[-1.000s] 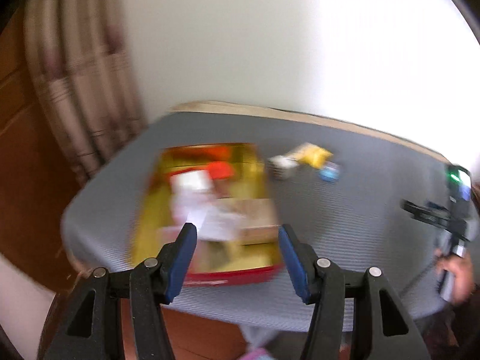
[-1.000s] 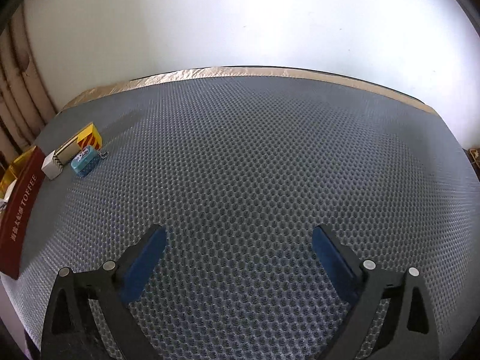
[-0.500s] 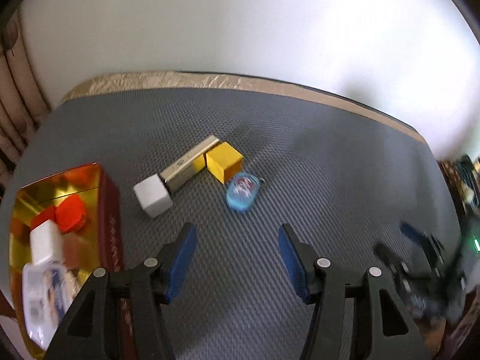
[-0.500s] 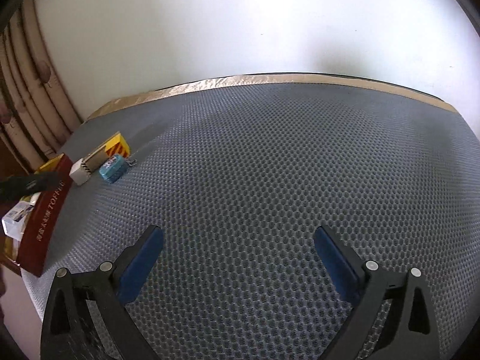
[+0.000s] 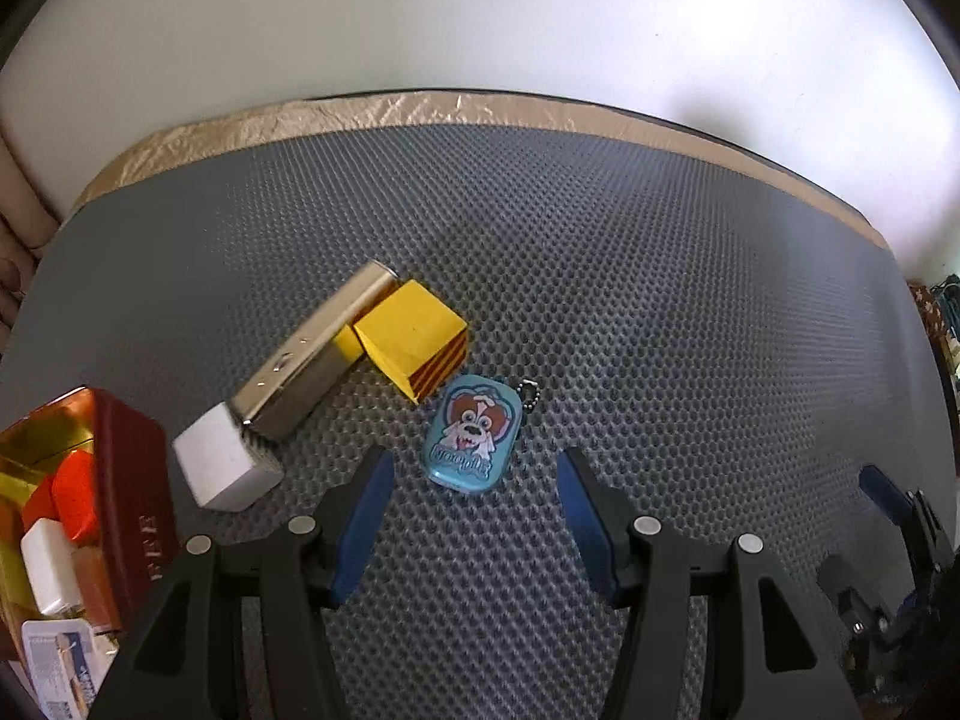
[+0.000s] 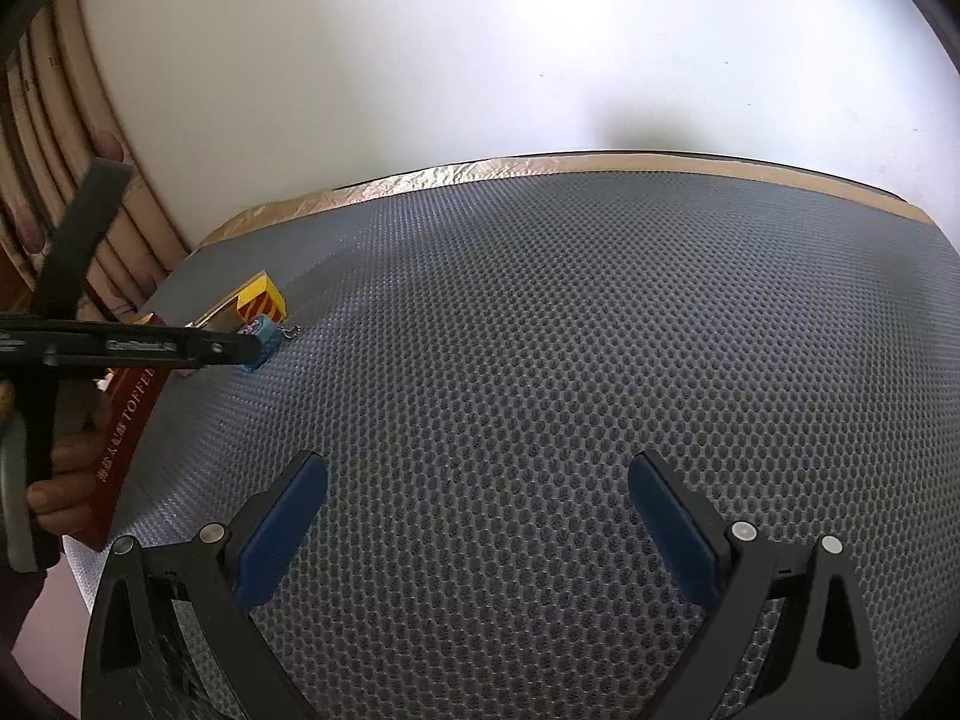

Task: Organize rigid objects
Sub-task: 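Move the left tool toward the blue keychain tag, then close the left tool on the blue keychain tag and lift it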

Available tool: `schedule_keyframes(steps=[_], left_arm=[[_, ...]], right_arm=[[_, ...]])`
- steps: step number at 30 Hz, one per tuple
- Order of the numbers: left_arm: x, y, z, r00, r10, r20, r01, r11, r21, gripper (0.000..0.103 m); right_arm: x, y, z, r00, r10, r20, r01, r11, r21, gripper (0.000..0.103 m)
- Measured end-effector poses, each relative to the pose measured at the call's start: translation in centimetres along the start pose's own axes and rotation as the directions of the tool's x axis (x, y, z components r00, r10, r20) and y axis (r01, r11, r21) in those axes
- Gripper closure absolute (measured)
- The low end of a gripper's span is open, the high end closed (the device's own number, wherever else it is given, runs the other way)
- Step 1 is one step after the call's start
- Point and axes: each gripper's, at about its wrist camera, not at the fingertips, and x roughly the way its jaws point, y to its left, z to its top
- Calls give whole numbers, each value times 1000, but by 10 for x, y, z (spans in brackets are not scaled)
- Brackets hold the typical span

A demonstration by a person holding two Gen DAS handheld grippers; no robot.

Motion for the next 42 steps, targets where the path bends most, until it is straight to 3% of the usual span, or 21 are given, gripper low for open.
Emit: schedule_keyframes(steps=[1, 2, 4, 9, 17, 18, 19, 25, 28, 30, 32, 33, 36, 38, 42], left_arm=[[5, 0, 0, 1000, -10, -16, 10, 1000, -7, 46], [9, 1, 0, 999, -23, -27, 22, 1000, -14, 59], [12, 0, -1, 1000, -7, -12, 7, 1000, -18, 74], [8, -1, -9, 1000, 3, 20, -3, 1000, -18, 75], [-37, 4, -50, 993, -74, 95, 86, 987, -135, 78], [-46, 5, -57, 992, -72, 108, 88, 985, -149, 81], [-55, 6, -63, 990, -71, 118, 89, 984, -154, 102], [-78, 15, -78, 990, -63, 125, 82, 985, -153, 103], [-75, 8, -81, 993, -91, 73, 100, 987, -129, 103], [-68, 3, -80, 993, -108, 47, 112, 987, -113, 99], [-59, 5, -79, 997, -76, 28, 78, 991, -107, 80], [-58, 6, -77, 998, -54, 36, 58, 990, -128, 76], [-65, 15, -68, 992, -100, 80, 114, 972, -205, 64], [-72, 18, -62, 987, -108, 115, 133, 964, -231, 47], [-65, 15, -49, 992, -71, 109, 92, 974, -206, 44]], right_arm=[[1, 0, 1, 1000, 1, 1, -1, 1000, 0, 3], [0, 0, 1, 1000, 4, 3, -4, 1000, 2, 3], [-1, -2, 1, 1000, 7, 7, -7, 1000, 6, 3], [-4, -5, 1, 1000, 7, 11, -7, 1000, 17, 3], [-4, -8, 1, 1000, 1, 6, -1, 1000, 23, 3], [-4, -8, 1, 1000, -1, 4, 1, 1000, 23, 3], [-2, -7, 2, 1000, -3, 1, 3, 1000, 23, 3], [6, -4, 3, 999, -27, -28, 27, 1000, 12, 3], [8, -2, 3, 999, -38, -34, 38, 999, 10, 3], [10, -1, 3, 998, -44, -37, 45, 999, 8, 3], [12, 0, 3, 998, -47, -40, 48, 999, 6, 3], [12, 0, 3, 998, -48, -41, 48, 999, 5, 3], [13, 0, 3, 998, -48, -42, 48, 999, 3, 3], [13, 0, 3, 998, -45, -40, 46, 999, 3, 3], [13, 1, 2, 999, -40, -37, 40, 999, 2, 3]])
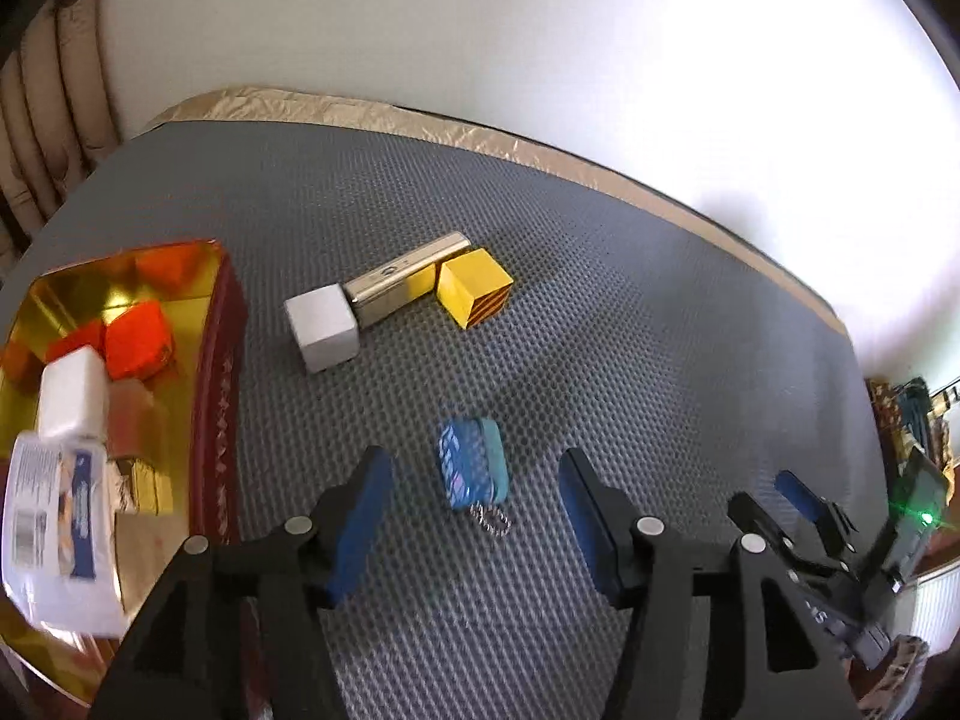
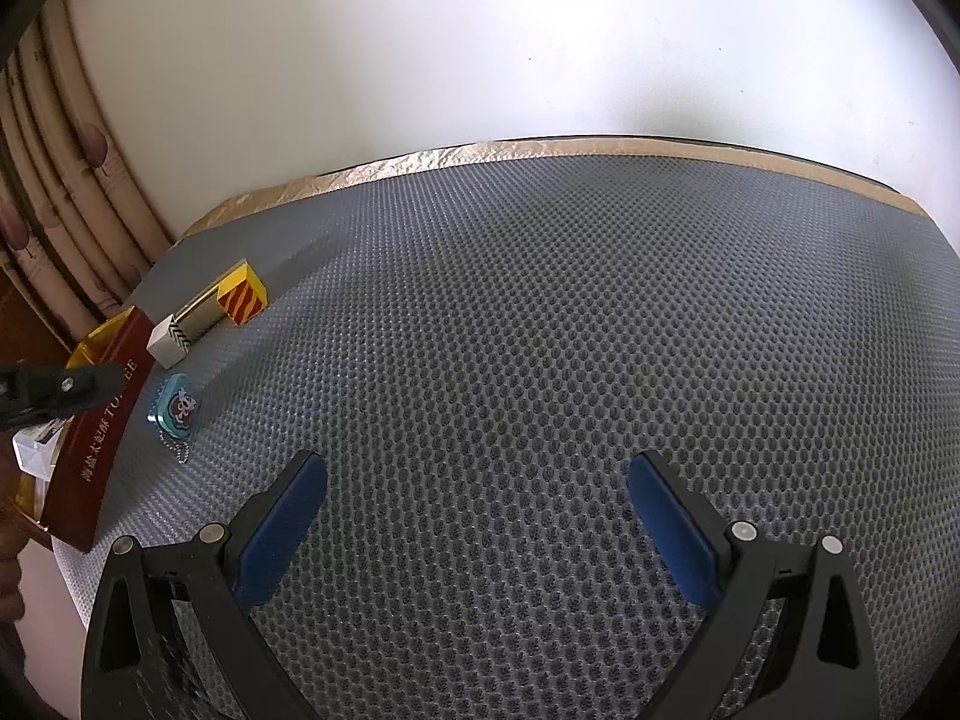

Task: Organize rigid objects
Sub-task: 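Close the left tool on the blue keychain tag and lift it, then carry the blue tag toward the tin with left tool while right tool grasps yellow cube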

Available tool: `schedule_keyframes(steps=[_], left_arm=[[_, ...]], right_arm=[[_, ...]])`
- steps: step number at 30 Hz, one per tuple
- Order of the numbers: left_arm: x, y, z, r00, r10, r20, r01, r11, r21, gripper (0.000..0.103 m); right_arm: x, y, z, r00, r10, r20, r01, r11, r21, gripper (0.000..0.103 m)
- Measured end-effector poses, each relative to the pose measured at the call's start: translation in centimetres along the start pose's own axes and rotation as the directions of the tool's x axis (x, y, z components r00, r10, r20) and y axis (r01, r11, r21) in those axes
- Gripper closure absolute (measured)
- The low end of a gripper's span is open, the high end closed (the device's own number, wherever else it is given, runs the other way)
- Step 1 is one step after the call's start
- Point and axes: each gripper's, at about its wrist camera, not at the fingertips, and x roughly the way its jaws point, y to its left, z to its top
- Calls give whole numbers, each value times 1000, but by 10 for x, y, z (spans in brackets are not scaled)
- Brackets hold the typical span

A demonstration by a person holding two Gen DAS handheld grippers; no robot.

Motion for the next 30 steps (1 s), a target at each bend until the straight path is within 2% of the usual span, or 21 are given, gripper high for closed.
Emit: schedule_keyframes(steps=[6, 7, 8, 9, 12, 20, 24, 27, 29, 30], left_arm=[[39, -8, 4, 993, 81, -87, -77, 995, 56, 44], [44, -8, 3, 988, 109, -106, -103, 993, 65, 49], [49, -6, -1, 986, 113, -122, -106, 992, 62, 80], [52, -3, -4, 987, 85, -139, -80, 996, 44, 82], [39, 6, -11, 995, 7, -98, -9, 1000, -18, 82], [-32, 7, -45, 997, -82, -4, 82, 997, -1, 82], [-66, 23, -64, 996, -83, 46, 83, 996, -17, 82], [-84, 38, -69, 995, -69, 65, 71, 997, -36, 82], [-94, 50, -74, 995, -62, 82, 67, 996, -63, 82], [-99, 56, -76, 994, -64, 87, 71, 995, -73, 82]], right_arm=[[-3, -1, 0, 1000, 10, 11, -10, 1000, 4, 3], [-3, -1, 0, 1000, 12, 11, -12, 1000, 5, 3], [-3, -1, 0, 1000, 13, 10, -13, 1000, 5, 3], [-3, -2, 0, 1000, 14, 9, -14, 1000, 5, 3], [-3, -3, 0, 1000, 14, 6, -14, 1000, 5, 3], [-1, 1, 1, 1000, -6, 1, 6, 1000, -7, 3], [-1, 28, 11, 996, 86, -17, -87, 991, -101, 3], [5, 64, 32, 986, 167, -28, -169, 967, -189, 5], [15, 87, 47, 981, 191, -28, -192, 949, -249, 18], [23, 96, 55, 980, 195, -39, -198, 942, -273, 19]])
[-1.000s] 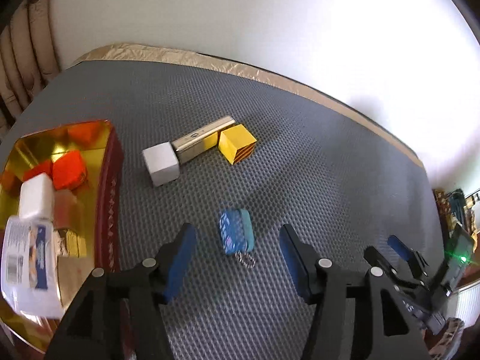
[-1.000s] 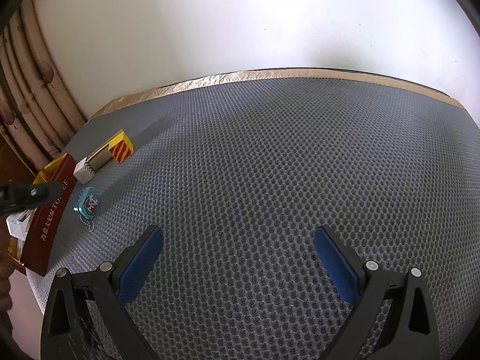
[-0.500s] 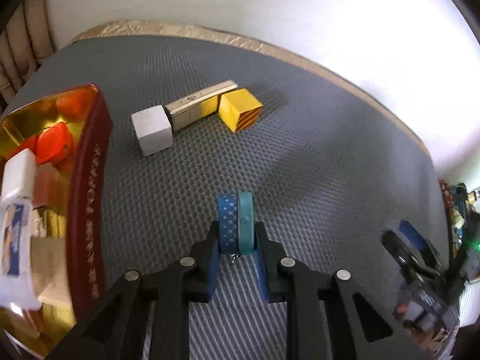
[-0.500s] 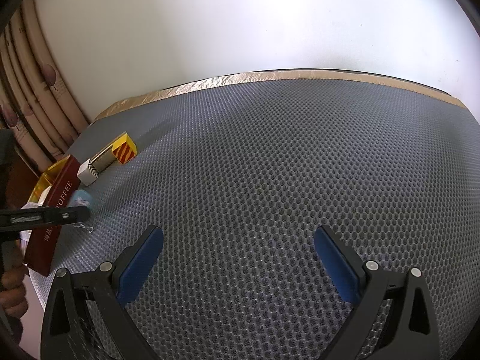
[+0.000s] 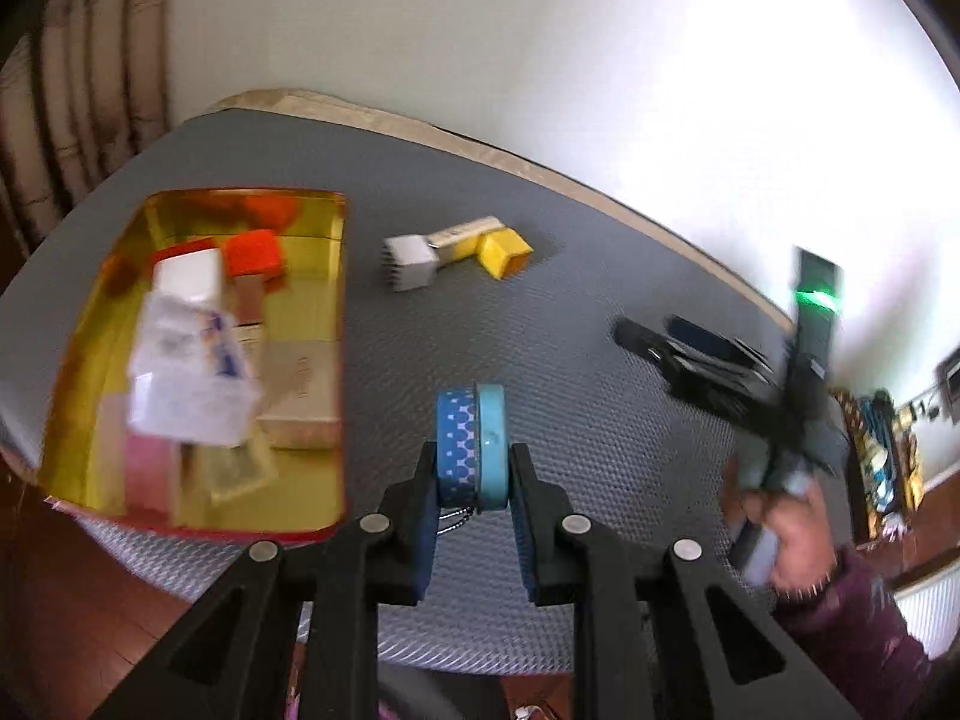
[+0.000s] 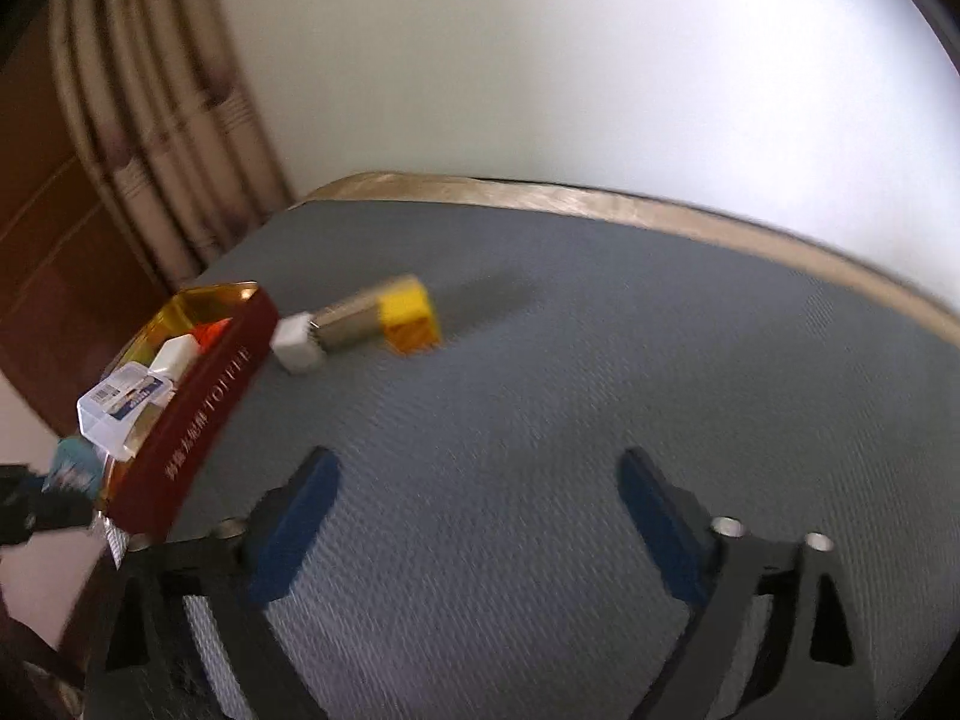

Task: Organize rigid objects
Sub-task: 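Carry the blue tag toward the tin with left tool while right tool grasps yellow cube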

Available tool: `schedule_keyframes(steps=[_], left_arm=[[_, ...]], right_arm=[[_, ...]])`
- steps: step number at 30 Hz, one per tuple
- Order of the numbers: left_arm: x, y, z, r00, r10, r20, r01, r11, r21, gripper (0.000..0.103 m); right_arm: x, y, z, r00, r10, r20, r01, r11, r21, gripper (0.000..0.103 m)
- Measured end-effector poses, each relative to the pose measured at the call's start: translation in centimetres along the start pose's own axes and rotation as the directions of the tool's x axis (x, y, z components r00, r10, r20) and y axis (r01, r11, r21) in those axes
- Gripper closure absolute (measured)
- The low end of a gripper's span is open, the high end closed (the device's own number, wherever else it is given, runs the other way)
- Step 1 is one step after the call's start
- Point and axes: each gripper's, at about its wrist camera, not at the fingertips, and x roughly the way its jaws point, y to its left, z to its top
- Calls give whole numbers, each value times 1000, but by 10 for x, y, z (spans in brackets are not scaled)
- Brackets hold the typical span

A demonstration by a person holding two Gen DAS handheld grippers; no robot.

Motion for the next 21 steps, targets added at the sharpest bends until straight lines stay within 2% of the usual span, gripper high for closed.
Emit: schedule_keyframes(steps=[5, 9, 15, 16, 17, 18, 21], left_arm=[[-24, 28, -1, 1000, 4, 30, -3, 999, -54, 82], [-41, 49, 1, 998, 17, 56, -12, 996, -87, 82], [-63, 68, 3, 995, 54, 88, -45, 994, -97, 82], [-66, 72, 5, 994, 59, 91, -49, 993, -105, 82], [-69, 76, 7, 993, 62, 97, -50, 992, -116, 82], [-70, 79, 9, 993, 65, 102, -52, 991, -124, 82], [-86, 91, 22, 986, 108, 126, -91, 987, -136, 82]], right_arm=[[50, 16, 36, 997, 20, -69, -25, 997, -70, 20], [81, 27, 50, 994, 17, -107, -29, 994, -105, 20], [115, 37, 62, 990, -19, -142, -4, 987, -158, 31], [122, 36, 64, 987, -22, -156, -2, 988, -155, 42], [127, 35, 65, 985, -20, -171, -6, 989, -149, 66], [129, 34, 65, 983, -21, -181, -5, 989, -147, 75], [121, 37, 63, 985, -26, -169, -2, 987, -162, 75]])
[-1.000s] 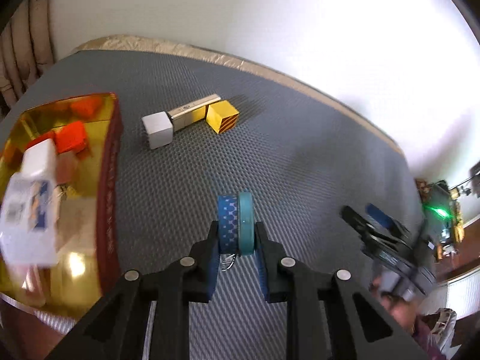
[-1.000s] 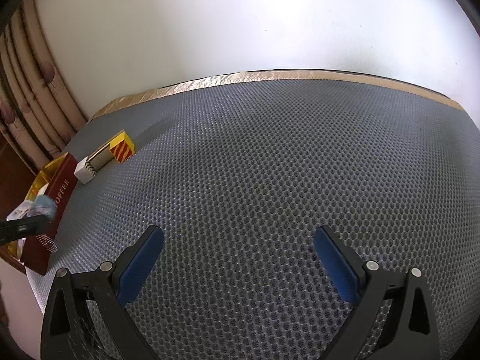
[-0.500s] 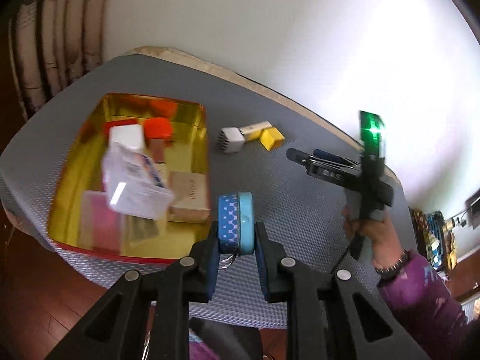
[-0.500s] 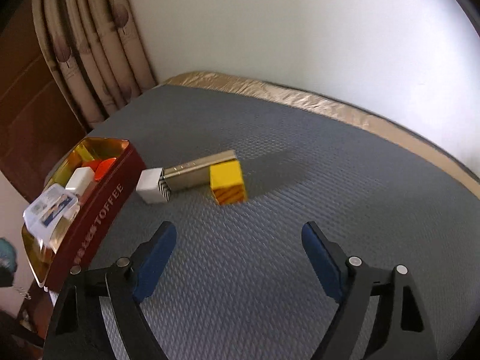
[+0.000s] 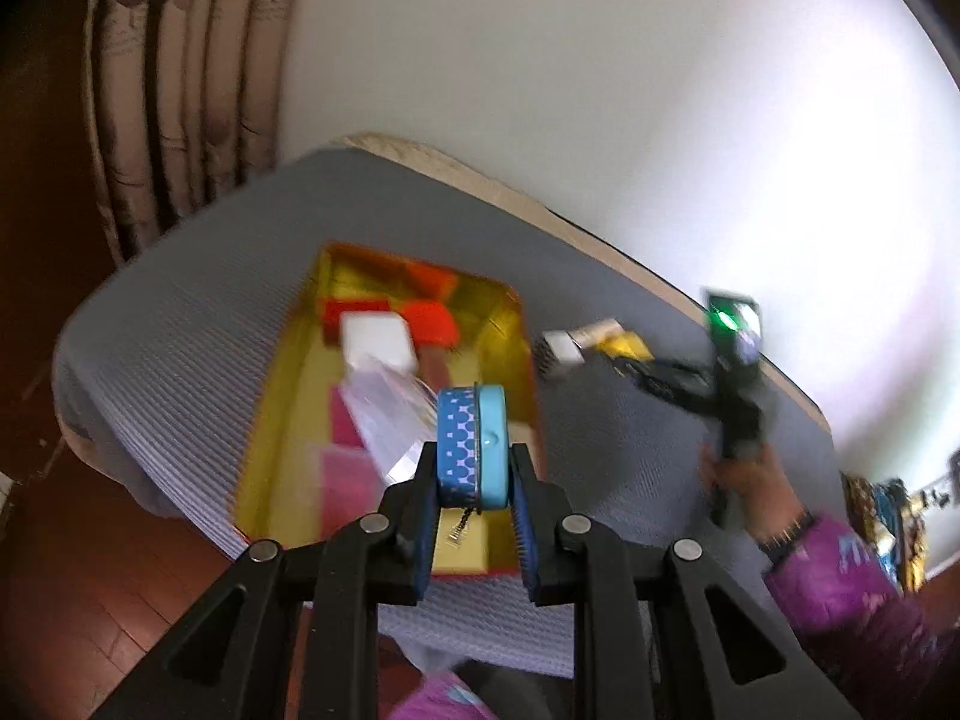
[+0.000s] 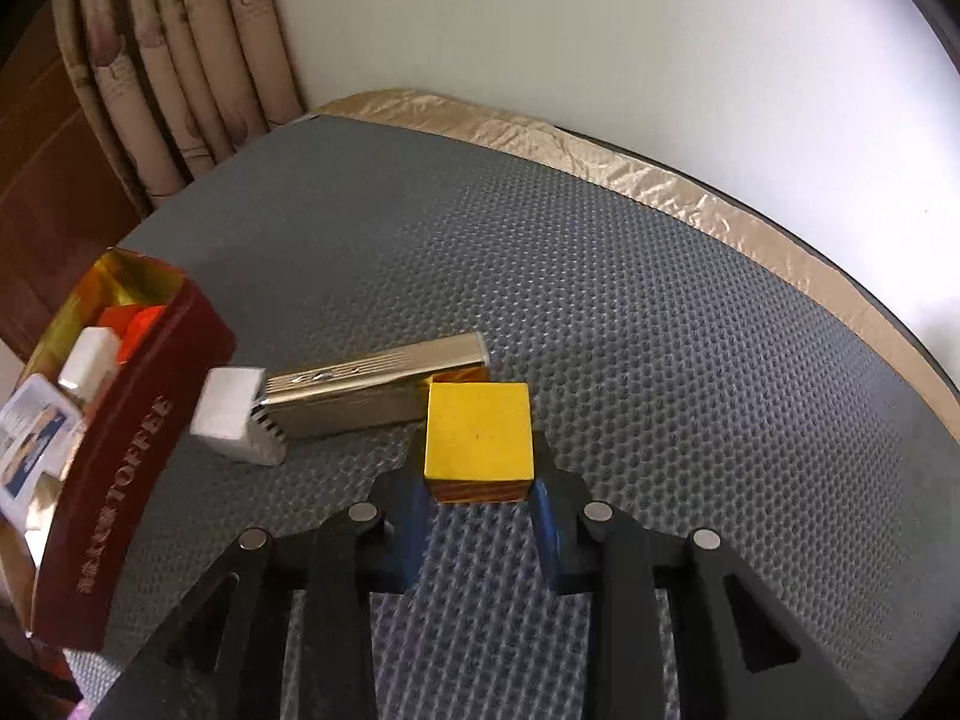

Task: Organize rigid objects
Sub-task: 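Carry the blue tag toward the tin with left tool while right tool grasps yellow cube, then lower the yellow cube into the tin with right tool while left tool releases tag there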

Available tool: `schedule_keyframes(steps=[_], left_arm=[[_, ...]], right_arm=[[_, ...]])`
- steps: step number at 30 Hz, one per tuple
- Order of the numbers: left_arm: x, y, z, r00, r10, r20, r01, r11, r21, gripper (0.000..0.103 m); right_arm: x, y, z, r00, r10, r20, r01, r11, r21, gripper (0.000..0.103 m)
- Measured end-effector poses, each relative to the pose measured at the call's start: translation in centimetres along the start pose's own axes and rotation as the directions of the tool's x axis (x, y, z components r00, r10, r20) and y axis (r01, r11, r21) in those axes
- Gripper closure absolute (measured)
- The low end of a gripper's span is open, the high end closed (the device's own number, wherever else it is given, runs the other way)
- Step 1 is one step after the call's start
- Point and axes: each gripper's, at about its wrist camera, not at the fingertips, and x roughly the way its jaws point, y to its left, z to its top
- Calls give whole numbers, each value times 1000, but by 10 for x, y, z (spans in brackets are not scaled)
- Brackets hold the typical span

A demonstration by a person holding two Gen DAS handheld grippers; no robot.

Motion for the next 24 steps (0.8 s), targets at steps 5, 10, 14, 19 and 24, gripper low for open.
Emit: schedule_keyframes(steps=[5, 10, 14, 19, 24], left_arm=[[18, 19, 40, 999, 37, -13, -37, 999, -2, 81], [61, 11, 65, 994, 29, -104, -25, 999, 38, 81], [101, -10, 73, 987, 11, -159, 1, 997, 72, 81], [139, -29, 77, 977, 54, -207, -26, 990, 137, 79], [163, -30, 73, 961, 120, -250, -80, 983, 166, 68]], right_arm=[[-40, 1, -36, 998, 34, 54, -37, 998, 54, 75], [-68, 4, -74, 994, 66, 85, -75, 992, 102, 75], [-84, 2, -91, 991, 92, 98, -106, 984, 144, 75], [-97, 2, -100, 989, 100, 111, -117, 981, 156, 75], [-108, 3, -102, 987, 104, 125, -124, 980, 158, 75]])
